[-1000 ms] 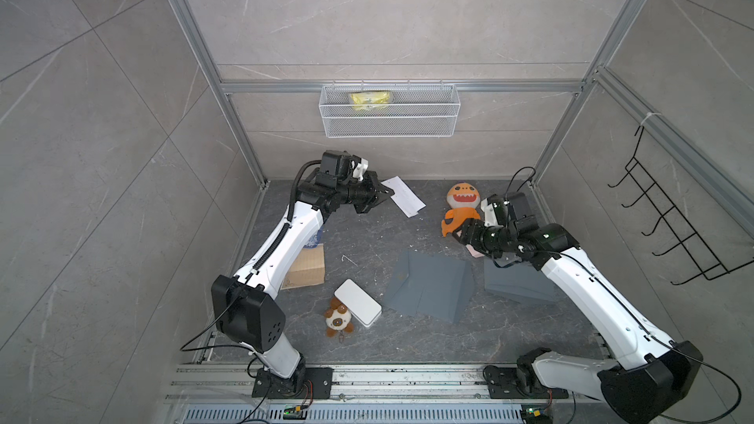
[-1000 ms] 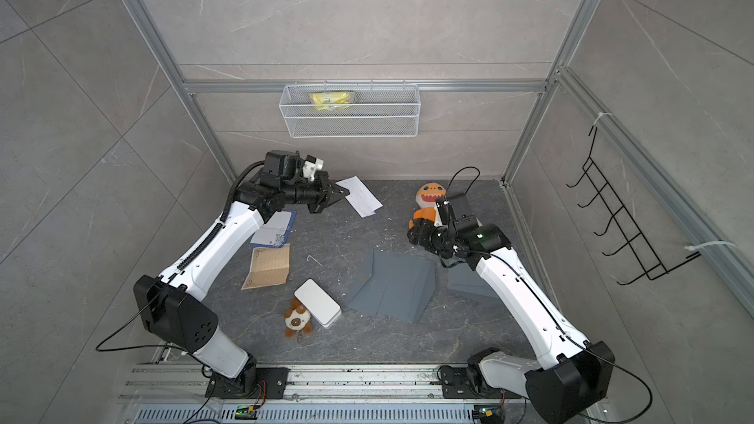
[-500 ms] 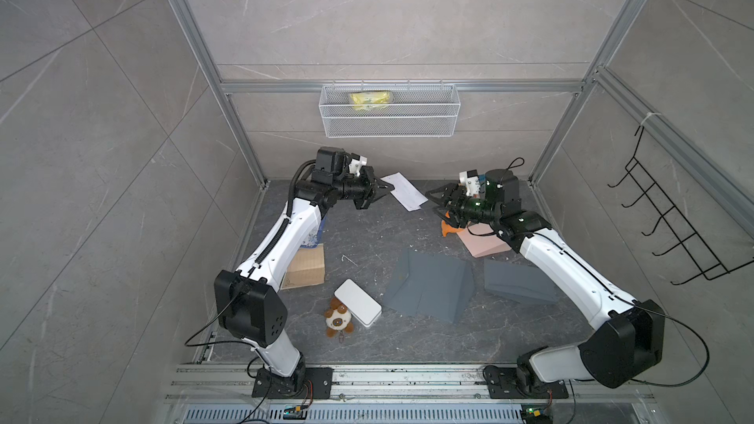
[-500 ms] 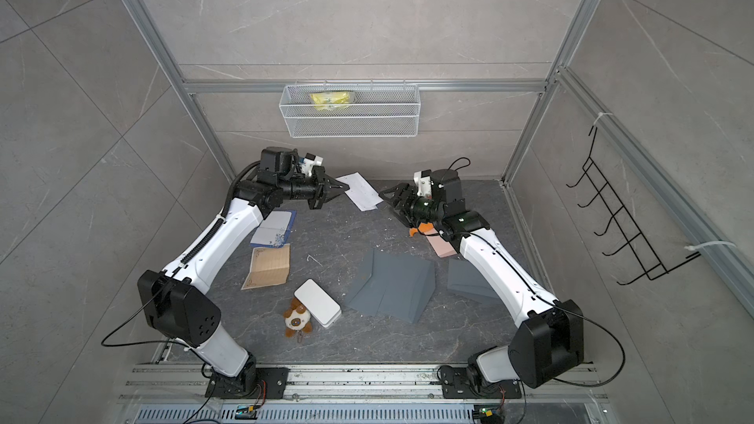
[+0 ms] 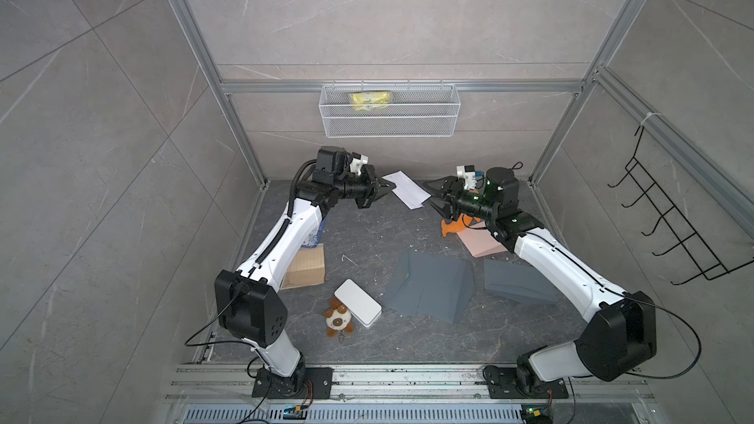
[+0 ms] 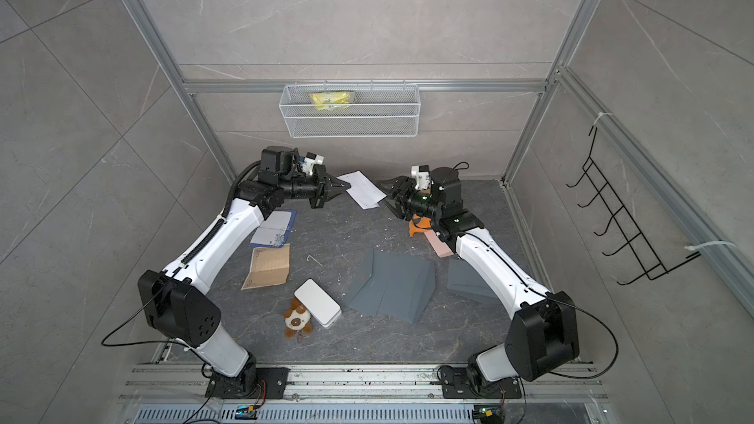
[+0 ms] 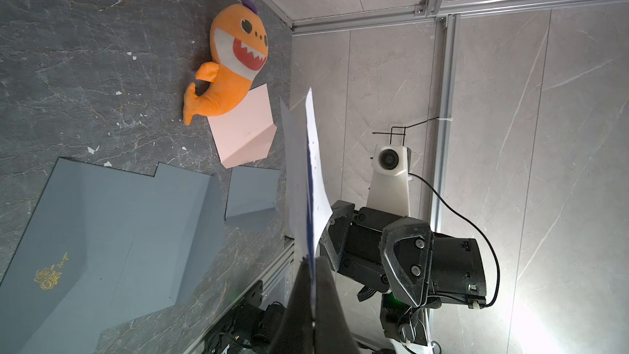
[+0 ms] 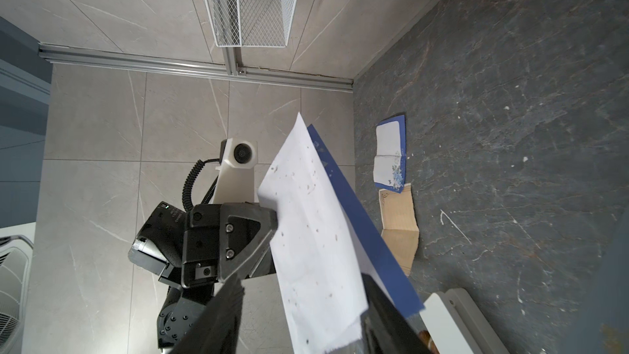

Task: Take the letter paper out of the envelope
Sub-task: Unfold the letter paper.

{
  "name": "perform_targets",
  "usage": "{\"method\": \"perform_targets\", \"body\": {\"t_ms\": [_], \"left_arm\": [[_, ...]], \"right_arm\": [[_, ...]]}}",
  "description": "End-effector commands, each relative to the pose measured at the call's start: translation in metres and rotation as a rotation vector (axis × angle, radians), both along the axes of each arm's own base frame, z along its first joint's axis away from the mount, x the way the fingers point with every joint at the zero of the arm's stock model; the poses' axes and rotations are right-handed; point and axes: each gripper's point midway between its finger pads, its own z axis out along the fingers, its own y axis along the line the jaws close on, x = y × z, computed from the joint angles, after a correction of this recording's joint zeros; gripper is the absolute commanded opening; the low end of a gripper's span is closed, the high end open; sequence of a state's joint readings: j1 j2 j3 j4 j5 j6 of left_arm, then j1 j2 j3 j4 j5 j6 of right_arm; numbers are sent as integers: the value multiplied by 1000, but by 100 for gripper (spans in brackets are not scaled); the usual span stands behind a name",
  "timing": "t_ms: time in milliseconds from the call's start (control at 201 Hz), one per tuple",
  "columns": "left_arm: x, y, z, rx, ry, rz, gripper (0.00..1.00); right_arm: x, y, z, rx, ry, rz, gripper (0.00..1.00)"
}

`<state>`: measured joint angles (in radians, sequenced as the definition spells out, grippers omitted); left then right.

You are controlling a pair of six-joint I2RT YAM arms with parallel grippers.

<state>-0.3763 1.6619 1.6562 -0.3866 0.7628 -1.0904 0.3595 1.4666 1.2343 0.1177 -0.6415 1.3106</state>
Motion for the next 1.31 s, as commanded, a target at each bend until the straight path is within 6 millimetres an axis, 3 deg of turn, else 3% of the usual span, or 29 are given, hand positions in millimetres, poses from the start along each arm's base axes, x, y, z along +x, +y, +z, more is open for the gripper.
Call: {"method": "perform_targets", "body": {"t_ms": [0,373,702,1030,1304], "left_arm": [[-6,-4,14,-36,-32,-24,0],[-6,-9,13,-63,-29,-9,0],[-3,-15,25,-104,-44,-3,0],[-8,-27,25,-109,-47,-19,0],[-9,-31,29,-117,-55,-19,0]], "right_arm": [[3,3,0,48,3,9,54],[5,11,10,108,0,21,50],[7,20,15,123,-2,28,46],[14,27,27,141,-21,23,35],[17,30,22,132,-9,15,29]]}}
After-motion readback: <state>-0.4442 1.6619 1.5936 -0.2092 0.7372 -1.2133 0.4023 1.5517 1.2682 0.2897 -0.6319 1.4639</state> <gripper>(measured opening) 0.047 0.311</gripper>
